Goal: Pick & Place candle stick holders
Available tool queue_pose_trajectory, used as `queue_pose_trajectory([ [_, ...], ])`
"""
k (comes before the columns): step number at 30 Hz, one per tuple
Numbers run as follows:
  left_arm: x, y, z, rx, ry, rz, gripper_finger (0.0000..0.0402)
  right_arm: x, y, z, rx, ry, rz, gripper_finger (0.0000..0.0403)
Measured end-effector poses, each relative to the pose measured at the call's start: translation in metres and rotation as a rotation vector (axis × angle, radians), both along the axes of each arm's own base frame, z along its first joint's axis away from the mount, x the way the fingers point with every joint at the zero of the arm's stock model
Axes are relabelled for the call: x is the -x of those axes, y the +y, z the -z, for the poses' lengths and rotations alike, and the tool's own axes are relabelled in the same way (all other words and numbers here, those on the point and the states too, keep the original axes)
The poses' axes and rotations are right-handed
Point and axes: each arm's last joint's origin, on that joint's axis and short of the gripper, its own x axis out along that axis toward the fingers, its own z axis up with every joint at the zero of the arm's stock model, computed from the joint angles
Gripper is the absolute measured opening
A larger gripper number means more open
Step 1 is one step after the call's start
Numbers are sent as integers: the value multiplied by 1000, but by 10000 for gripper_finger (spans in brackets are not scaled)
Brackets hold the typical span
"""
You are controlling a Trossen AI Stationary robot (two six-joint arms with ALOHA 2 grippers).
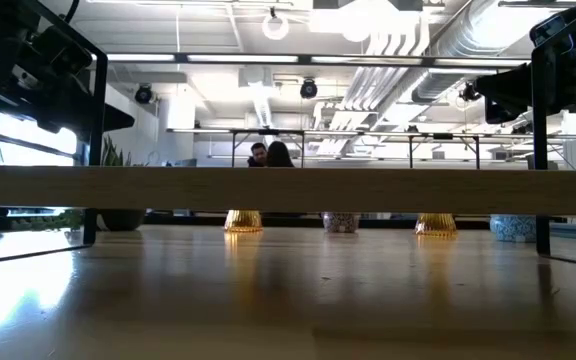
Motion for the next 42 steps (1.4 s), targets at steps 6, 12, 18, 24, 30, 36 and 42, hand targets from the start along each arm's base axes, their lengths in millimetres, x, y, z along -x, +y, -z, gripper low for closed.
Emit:
queue_pose_trajectory([
  [6,0,0,0,0,0,0,1,0,0,0,0,0,0,0],
  [12,0,4,-11,7,-82,-134,1,0,0,0,0,0,0,0],
  [18,0,4,-21,116,-123,-152,1,0,0,0,0,0,0,0],
  [24,0,4,-23,120,-146,-167,1,0,0,0,0,0,0,0],
  [30,0,4,-23,121,-148,-169,1,0,0,0,0,0,1,0],
  [36,0,5,-24,120,-151,-176,1,0,0,0,0,0,0,0],
  [42,1,7,-25,59,-152,-241,1,0,0,0,0,0,0,0],
])
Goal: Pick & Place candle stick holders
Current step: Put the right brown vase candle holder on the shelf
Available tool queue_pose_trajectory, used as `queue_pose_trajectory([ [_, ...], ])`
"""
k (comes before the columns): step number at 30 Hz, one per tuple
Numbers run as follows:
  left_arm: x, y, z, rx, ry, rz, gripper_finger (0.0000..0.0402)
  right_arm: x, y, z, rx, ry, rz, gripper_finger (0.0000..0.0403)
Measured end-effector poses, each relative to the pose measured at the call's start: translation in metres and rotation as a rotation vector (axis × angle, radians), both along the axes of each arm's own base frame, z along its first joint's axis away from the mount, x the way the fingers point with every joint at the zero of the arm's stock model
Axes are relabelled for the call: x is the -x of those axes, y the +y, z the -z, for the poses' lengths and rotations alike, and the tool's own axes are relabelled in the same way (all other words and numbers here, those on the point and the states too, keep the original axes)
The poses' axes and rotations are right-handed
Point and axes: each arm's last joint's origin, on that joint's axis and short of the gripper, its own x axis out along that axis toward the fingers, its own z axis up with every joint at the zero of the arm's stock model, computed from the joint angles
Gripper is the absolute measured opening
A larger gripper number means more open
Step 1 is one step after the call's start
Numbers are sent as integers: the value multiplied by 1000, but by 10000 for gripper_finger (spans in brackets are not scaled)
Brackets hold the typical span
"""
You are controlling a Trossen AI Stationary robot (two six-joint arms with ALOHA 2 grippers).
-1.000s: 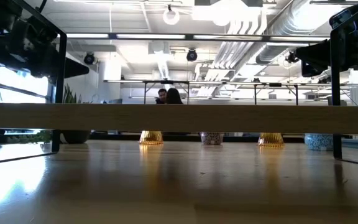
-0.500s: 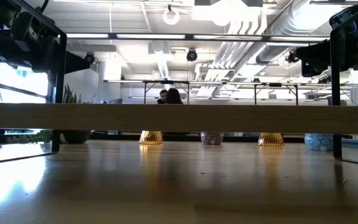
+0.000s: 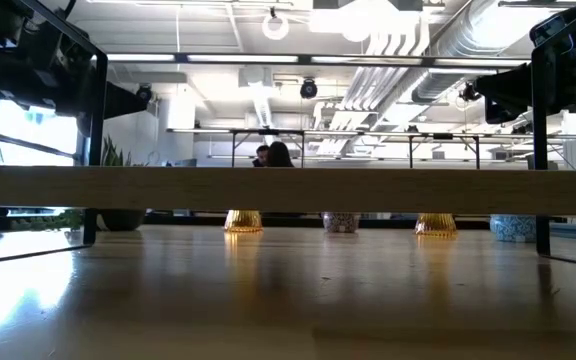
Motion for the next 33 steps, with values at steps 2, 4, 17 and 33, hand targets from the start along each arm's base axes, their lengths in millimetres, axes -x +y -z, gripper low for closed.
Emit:
queue_pose_trajectory([
  [2,0,1,-2,-28,-16,-21,1,0,0,0,0,0,0,0],
  [4,0,1,-7,-56,-57,-37,2,0,0,0,0,0,0,0],
  [17,3,2,-25,-66,-239,-93,167,0,0,0,0,0,0,0],
  [33,10,3,-43,-111,-415,-133,262,1,-3,-13,-69,-134,105,0],
])
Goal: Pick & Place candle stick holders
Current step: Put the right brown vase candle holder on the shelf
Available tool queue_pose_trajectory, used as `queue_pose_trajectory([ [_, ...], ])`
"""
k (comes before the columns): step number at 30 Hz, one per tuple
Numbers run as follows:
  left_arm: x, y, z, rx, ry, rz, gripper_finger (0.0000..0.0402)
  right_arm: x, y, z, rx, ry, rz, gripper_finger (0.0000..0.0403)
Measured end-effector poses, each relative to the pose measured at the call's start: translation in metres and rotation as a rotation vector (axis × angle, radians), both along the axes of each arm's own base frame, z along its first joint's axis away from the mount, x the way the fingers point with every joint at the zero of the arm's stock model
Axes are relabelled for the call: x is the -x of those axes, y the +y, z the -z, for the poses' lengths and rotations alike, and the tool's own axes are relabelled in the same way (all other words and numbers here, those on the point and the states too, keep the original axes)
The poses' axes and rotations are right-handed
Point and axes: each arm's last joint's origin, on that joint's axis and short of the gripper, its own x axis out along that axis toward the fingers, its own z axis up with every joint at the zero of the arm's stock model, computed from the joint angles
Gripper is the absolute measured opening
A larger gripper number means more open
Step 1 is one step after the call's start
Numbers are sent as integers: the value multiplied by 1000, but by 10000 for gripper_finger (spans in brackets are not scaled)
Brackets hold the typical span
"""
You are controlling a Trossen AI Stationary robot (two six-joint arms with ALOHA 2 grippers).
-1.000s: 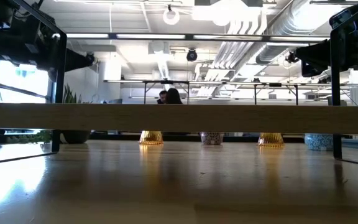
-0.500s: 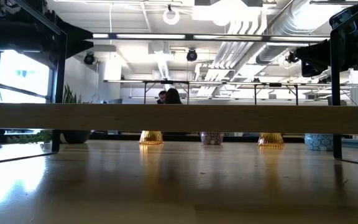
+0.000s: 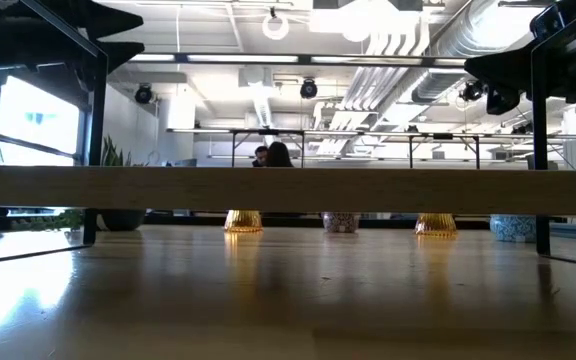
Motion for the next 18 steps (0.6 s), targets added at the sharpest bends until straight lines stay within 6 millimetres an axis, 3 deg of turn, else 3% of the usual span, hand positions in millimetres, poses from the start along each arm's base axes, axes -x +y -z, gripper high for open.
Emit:
queue_pose_trajectory([
  [18,-1,0,2,-7,22,-7,262,-1,0,5,-77,47,-20,0],
])
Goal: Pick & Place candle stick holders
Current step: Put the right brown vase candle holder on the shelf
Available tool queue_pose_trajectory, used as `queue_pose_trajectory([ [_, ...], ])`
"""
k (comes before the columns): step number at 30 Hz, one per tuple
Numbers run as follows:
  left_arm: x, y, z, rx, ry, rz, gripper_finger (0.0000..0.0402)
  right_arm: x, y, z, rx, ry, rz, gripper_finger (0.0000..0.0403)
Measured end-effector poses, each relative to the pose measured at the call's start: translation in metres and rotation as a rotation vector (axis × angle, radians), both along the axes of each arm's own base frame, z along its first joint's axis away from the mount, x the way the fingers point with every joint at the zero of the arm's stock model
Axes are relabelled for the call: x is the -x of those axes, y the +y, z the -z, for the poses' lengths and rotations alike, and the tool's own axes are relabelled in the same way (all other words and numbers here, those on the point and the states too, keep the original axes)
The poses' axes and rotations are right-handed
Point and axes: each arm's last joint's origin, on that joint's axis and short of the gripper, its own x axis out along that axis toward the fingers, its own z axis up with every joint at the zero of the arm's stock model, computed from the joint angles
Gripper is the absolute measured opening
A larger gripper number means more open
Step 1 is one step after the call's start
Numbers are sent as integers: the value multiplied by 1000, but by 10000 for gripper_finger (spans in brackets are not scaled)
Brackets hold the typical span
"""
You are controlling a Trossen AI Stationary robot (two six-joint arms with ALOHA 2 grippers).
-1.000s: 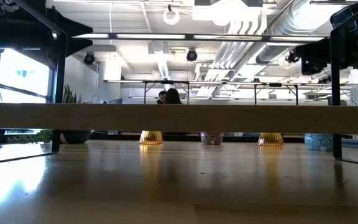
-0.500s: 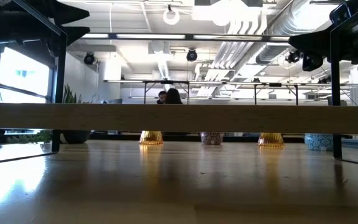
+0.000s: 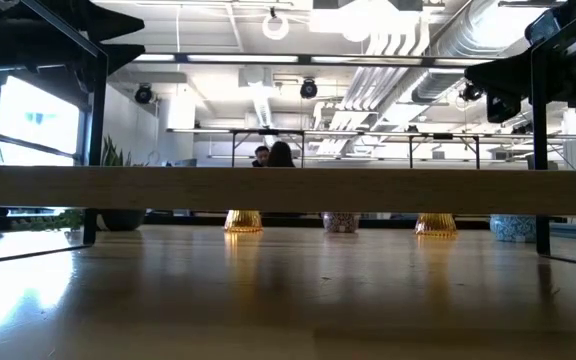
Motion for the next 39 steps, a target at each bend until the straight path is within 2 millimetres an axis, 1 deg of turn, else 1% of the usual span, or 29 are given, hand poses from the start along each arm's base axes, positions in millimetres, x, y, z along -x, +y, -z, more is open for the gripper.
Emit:
queue_pose_trajectory([
  [3,-1,0,3,-4,32,7,262,0,0,0,-9,4,5,0],
  [5,-2,-1,4,-15,55,16,262,0,-2,0,-37,1,43,2],
  [7,-3,-1,6,-19,79,16,262,0,-3,0,-64,-4,102,13],
  [10,-4,-1,9,-30,110,12,262,1,-5,0,-72,-7,173,48],
  [15,-4,-1,10,-31,129,10,262,1,-7,-2,-38,-7,255,134],
  [19,-5,0,13,-23,152,-9,262,2,-8,-4,57,-15,295,193],
  [22,-4,1,13,-14,159,-32,262,3,-9,-7,136,-26,333,217],
  [25,-4,1,13,-10,156,-34,262,3,-9,-12,224,-57,352,224],
  [27,-4,1,13,5,148,-27,262,5,-9,-19,276,-77,365,224],
  [29,-4,0,13,25,137,-9,262,8,-9,-32,299,-99,387,224],
  [35,-5,-1,13,25,132,30,262,13,-7,-73,279,-174,374,224],
  [39,-5,-1,13,38,132,35,262,9,-8,-95,258,-173,376,224],
])
